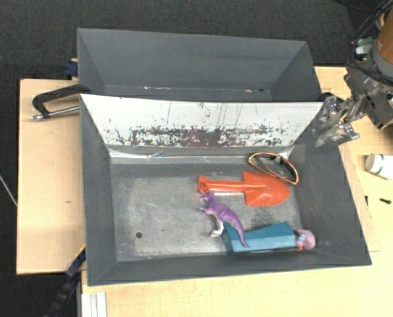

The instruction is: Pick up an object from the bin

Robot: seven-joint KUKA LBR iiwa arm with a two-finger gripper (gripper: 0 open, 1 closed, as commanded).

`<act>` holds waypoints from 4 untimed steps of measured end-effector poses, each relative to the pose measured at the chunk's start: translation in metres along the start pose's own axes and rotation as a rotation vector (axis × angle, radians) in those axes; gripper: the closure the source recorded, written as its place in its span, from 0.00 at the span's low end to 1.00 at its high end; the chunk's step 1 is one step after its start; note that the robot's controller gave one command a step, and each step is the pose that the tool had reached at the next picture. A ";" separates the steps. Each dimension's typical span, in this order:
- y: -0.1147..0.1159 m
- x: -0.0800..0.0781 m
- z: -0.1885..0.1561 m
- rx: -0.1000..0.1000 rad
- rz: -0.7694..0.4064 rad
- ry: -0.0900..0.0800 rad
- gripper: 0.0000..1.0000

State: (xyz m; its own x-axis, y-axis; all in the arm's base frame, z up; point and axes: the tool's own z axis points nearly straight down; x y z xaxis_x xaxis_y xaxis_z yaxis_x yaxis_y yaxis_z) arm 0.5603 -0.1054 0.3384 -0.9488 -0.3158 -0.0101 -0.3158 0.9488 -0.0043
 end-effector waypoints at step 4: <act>0.049 -0.023 0.186 -0.007 0.053 0.010 0.00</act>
Offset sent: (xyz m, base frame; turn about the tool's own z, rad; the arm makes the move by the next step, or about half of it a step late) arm -0.0454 0.0598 -0.1047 0.0383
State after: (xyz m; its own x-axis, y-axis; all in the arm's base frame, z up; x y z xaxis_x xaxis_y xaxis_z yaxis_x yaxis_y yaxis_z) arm 0.5684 -0.0520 0.1522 -0.9643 -0.2647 -0.0004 -0.2647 0.9643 0.0030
